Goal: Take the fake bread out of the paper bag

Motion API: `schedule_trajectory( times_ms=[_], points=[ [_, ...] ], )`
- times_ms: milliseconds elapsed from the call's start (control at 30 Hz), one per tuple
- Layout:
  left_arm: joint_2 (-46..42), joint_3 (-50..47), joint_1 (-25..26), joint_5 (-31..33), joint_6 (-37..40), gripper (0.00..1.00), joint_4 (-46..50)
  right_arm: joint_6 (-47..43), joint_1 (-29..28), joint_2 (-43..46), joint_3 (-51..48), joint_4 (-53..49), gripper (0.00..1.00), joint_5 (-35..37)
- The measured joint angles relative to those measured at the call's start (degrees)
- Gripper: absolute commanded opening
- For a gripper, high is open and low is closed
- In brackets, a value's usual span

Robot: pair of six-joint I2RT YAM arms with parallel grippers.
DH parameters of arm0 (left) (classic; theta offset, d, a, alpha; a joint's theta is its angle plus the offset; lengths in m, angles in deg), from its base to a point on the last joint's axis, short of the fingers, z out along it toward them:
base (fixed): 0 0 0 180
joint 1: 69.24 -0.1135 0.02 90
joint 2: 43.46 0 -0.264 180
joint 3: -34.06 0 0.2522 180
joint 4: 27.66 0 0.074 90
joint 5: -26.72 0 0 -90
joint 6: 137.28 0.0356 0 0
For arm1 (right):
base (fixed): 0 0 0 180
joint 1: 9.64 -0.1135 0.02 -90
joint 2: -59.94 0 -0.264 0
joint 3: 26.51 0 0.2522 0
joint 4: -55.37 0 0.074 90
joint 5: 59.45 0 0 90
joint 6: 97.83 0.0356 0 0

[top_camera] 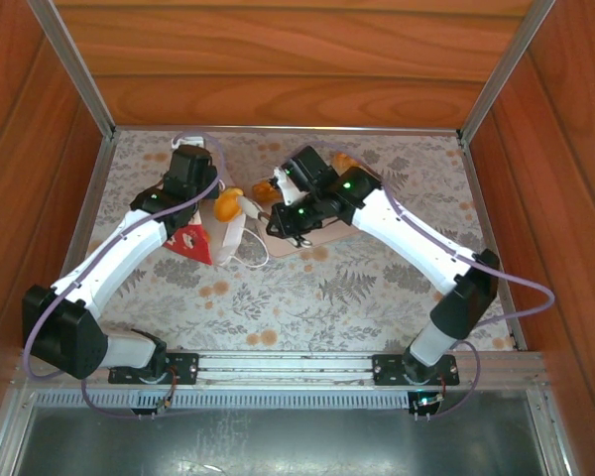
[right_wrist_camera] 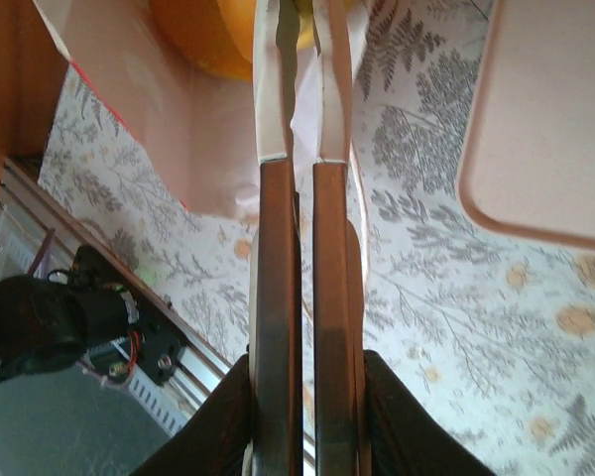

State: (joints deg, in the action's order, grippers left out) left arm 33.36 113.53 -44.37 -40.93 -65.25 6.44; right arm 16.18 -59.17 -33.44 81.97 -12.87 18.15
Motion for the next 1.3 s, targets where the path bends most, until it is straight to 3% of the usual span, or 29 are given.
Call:
schedule_trajectory(
  times_ms=[367,567,1000,1300],
  points=[
    [1.03,1.25,-0.24,0.81,0.02,0.00,0.79,-0.59,0.37,11.15,-3.45,-7.23,0.05,8.11],
    [1.01,1.25,-0.24,0.31,0.02,0.00,0.98,-1.40,2.36,12.20,-3.45,-10.56,0.07,17.51],
    [-2.40,-0.11,-0.24,-0.15,-0.04,0.00,1.62,-6.25,3.96,-4.96,-3.34,-10.78,0.10,48.11],
    [-2.49,-0.22,-0.24,-0.15,-0.07,0.00,1.62,-9.66,6.99,-12.46,-3.39,-6.05,0.12,57.27]
  ],
)
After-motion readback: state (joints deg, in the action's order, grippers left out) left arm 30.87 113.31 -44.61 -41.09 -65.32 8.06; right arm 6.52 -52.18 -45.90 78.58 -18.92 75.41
